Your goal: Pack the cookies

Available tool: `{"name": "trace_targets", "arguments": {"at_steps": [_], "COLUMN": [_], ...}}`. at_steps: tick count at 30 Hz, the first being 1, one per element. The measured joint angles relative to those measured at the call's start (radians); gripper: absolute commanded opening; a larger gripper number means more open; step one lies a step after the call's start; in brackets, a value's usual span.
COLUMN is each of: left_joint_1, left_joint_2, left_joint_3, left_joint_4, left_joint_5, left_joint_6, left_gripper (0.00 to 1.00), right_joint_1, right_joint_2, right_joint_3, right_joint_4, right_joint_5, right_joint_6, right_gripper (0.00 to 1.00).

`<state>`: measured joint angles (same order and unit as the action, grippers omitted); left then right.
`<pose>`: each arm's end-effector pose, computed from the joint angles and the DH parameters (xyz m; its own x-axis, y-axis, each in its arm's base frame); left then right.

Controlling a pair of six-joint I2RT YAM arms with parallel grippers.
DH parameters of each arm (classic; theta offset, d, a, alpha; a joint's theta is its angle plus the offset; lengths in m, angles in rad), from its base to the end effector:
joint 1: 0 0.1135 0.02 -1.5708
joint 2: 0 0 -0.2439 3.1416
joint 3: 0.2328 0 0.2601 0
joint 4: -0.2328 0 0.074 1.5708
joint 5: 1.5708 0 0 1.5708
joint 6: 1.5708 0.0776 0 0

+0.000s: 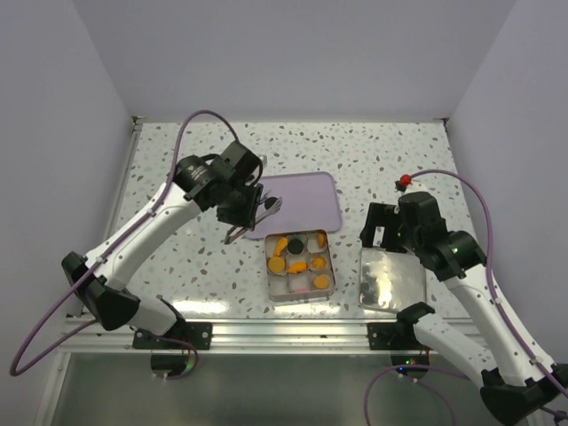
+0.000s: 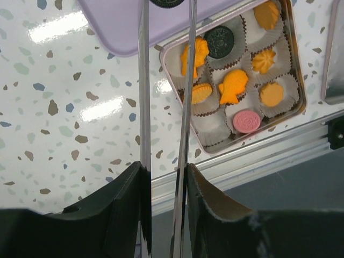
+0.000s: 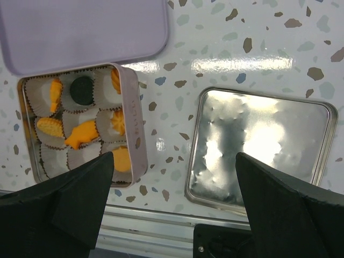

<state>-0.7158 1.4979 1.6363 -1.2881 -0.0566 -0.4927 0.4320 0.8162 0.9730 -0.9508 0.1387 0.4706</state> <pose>0.2342 -0.1978 0.3129 -0.9084 0.1642 -0.3846 0.2361 0.9604 -0.1479 0.1855 0.0737 0.2824 -0.7254 0.1601 -0.6695 0.0025 0.9732 0.2300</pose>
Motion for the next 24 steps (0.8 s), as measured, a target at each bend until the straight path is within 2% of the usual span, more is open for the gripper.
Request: {"name": "trace_targets", "arguments": {"at_steps": [7,12,19,24], "left_joint_1": [-0.009,-0.063,-0.197,-0.204], "left_joint_2": [-0.216,-0.328,-0.380,-0.419], "left_joint_3": [-0.185,-0.303,-0.410,-0.444], "left_joint_4": [-0.008,0.000,0.007,0.007], "left_joint_5": [0.102,0.187,0.252,0.267], "left_joint_6": [0.036,0.041,0.019,0.002], "left_gripper": [0.36,0.36,0.35,0.35], "right_joint_1": [0.000,0.000,0.000,0.000], "right_joint_2": [0.002,0.006,0.008,0.008], "right_joint_3": [-0.005,-0.013,-0.017,-0.017], "right_joint_4": [0.004,0.008,0.013,0.016], "right_joint_5": [0.000,0.000,-0.001,-0.001], "right_joint_6": [0.000,0.000,0.000,0.001], "right_gripper": [0.99,0.99,0.99,0.99]}}
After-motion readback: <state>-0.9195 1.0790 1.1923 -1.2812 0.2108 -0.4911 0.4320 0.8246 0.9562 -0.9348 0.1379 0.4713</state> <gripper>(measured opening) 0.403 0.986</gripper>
